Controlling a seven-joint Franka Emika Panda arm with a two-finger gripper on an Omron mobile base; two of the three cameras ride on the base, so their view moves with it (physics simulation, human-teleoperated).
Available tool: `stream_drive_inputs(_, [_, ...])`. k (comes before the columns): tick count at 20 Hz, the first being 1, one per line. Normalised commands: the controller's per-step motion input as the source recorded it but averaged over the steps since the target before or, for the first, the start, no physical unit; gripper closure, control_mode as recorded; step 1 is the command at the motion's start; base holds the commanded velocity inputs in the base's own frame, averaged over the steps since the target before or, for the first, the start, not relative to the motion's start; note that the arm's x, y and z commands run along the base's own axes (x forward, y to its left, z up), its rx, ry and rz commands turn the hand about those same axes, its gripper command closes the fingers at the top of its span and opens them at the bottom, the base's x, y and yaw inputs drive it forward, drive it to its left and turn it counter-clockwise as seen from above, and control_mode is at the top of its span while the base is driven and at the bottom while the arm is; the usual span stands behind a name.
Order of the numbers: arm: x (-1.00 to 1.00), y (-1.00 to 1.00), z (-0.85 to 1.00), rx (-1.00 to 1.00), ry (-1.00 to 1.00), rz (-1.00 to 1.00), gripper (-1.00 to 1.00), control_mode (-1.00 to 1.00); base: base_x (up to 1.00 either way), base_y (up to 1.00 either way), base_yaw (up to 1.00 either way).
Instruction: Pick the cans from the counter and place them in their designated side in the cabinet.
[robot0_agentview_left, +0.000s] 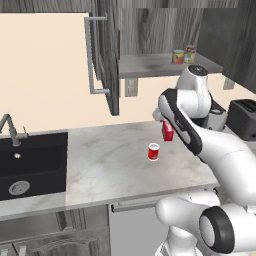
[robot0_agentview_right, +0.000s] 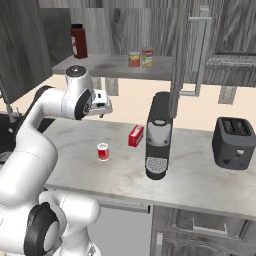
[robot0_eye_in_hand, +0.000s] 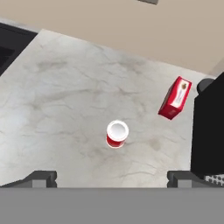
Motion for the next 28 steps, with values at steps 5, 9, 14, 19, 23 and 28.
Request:
stream_drive_inputs(5, [0.03, 0.00, -0.24, 0.00, 0.00, 0.00, -1.00, -1.00, 0.00, 0.00, 0.00])
stream_drive_inputs(9, [0.01, 0.00, -0.20, 0.00, 0.00, 0.00, -1.00, -1.00, 0.00, 0.00, 0.00])
stream_drive_inputs(14, [0.07, 0.00, -0.13, 0.00, 0.00, 0.00, -1.00, -1.00, 0.00, 0.00, 0.00])
stream_drive_inputs(19, [0.12, 0.00, -0.16, 0.00, 0.00, 0.00, -1.00, -1.00, 0.00, 0.00, 0.00])
stream_drive_inputs(23, [0.20, 0.00, -0.17, 0.00, 0.00, 0.00, -1.00, -1.00, 0.00, 0.00, 0.00])
stream_drive_inputs(28, [0.18, 0.00, -0.18, 0.00, 0.00, 0.00, -1.00, -1.00, 0.00, 0.00, 0.00])
